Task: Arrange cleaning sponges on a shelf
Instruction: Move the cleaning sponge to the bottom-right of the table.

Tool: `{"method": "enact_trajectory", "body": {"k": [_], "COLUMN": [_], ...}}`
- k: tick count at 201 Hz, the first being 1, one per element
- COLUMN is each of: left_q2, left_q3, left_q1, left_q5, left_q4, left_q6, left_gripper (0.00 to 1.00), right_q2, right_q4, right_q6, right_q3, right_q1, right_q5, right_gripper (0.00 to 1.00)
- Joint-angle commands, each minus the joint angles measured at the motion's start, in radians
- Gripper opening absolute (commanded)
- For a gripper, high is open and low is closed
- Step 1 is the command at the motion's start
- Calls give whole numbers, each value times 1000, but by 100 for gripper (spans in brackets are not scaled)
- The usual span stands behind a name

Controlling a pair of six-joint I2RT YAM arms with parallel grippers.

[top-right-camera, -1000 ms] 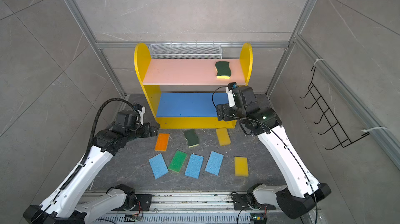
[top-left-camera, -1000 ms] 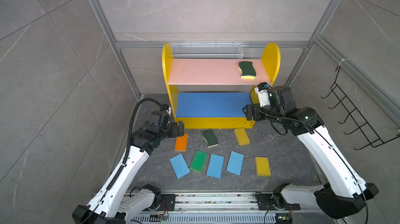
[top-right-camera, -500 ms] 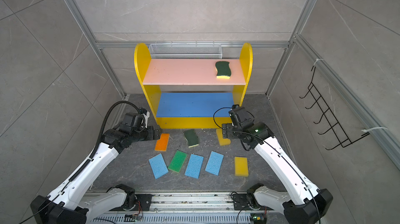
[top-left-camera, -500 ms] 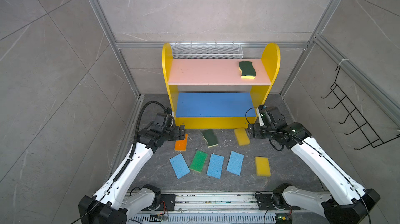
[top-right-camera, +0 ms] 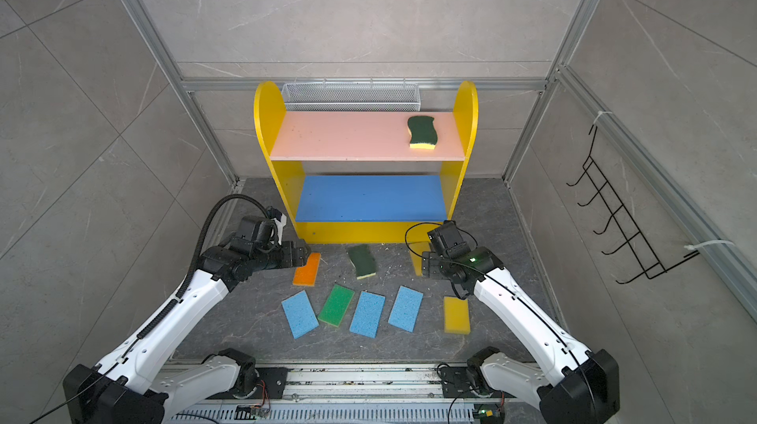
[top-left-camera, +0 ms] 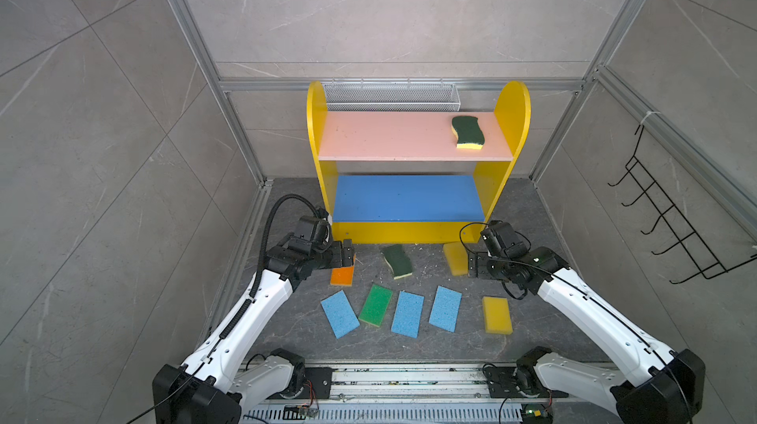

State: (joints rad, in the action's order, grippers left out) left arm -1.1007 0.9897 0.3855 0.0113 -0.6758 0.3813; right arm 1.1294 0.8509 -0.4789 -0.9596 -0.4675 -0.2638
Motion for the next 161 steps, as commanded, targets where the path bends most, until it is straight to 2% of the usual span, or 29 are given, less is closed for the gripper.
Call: {"method": "enact_trajectory", "body": {"k": [1, 52, 98, 161], "left_q2": [21, 16, 18, 35], "left_q3": [-4, -31, -46, -45], "left_q1": [-3, 1, 7, 15], "left_q5": [20, 19, 21, -15], "left_q4": [24, 39, 54, 79], "left_q6": [19, 33, 28, 45], "left_gripper": [98, 98, 99, 99], "right_q2": [-21, -55, -107, -82], "right_q4": [68, 156, 157, 126], "right_q6": [-119, -271, -298, -316], "right_q3": [45, 145, 207, 295], "right_q1": [-3, -3, -3, -2], "right_q5": [-57, -65, -14, 46], "right_gripper": [94, 97, 99, 99]}}
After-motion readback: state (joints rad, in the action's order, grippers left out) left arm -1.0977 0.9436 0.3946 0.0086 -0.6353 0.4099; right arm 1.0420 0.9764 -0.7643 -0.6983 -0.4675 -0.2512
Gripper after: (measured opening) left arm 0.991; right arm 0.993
